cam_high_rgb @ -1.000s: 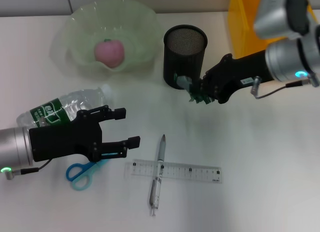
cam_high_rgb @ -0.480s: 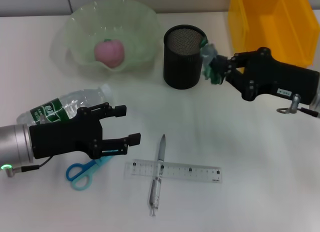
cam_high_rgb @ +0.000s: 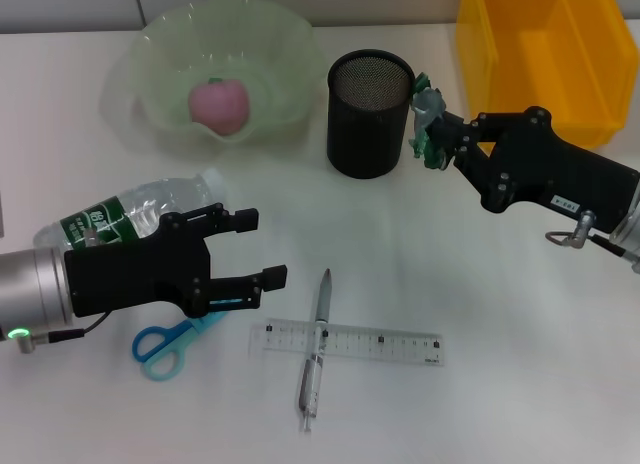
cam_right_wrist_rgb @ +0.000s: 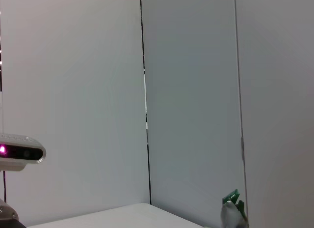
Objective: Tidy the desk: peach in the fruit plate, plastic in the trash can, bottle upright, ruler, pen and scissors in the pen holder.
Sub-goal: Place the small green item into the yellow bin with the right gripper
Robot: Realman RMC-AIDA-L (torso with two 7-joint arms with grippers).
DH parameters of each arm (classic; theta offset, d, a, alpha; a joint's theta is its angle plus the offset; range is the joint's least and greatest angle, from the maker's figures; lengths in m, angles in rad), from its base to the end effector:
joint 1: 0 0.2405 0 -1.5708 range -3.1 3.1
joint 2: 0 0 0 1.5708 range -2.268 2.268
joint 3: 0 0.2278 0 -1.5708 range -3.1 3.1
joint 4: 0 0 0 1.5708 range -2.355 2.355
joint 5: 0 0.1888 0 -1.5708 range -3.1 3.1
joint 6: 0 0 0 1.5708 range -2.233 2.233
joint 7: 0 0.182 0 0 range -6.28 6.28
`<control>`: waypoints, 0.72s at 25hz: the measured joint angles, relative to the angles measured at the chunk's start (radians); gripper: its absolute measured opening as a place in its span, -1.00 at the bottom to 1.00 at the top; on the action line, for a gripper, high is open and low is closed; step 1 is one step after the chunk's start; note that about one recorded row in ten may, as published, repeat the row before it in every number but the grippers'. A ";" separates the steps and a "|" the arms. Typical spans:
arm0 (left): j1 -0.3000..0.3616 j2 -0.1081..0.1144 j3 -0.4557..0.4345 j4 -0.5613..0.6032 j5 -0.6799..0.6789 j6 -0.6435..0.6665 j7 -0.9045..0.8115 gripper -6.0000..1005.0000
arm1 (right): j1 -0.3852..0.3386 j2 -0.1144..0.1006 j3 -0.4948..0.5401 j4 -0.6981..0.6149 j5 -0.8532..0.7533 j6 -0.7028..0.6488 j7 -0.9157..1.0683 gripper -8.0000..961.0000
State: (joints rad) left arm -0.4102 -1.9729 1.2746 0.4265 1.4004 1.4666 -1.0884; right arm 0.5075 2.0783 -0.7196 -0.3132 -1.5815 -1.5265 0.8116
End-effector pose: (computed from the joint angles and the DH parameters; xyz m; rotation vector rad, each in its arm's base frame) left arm -0.2276 0.2745 -0.0441 -2.7536 -0.5108 -0.8183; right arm 0.2001 0.3121 -0.0276 -2.4147 0.2968 1.0208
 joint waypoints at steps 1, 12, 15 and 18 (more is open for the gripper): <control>0.000 0.000 0.000 0.000 0.000 0.000 0.000 0.56 | -0.001 0.000 0.000 0.000 0.000 0.000 0.000 -0.97; 0.001 -0.002 0.000 0.000 0.000 0.000 0.001 0.55 | -0.003 0.000 0.016 0.002 0.003 0.005 0.000 -0.95; 0.002 -0.003 0.000 0.000 0.000 0.000 0.001 0.55 | -0.004 0.001 0.044 0.003 0.004 0.013 -0.002 -0.94; 0.002 -0.004 0.000 0.000 0.000 0.000 0.001 0.55 | -0.005 0.004 0.133 0.015 0.005 0.037 -0.016 -0.94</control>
State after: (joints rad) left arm -0.4081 -1.9768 1.2747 0.4264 1.4005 1.4664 -1.0875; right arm 0.5023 2.0820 -0.5871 -0.2987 -1.5768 -1.4898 0.7958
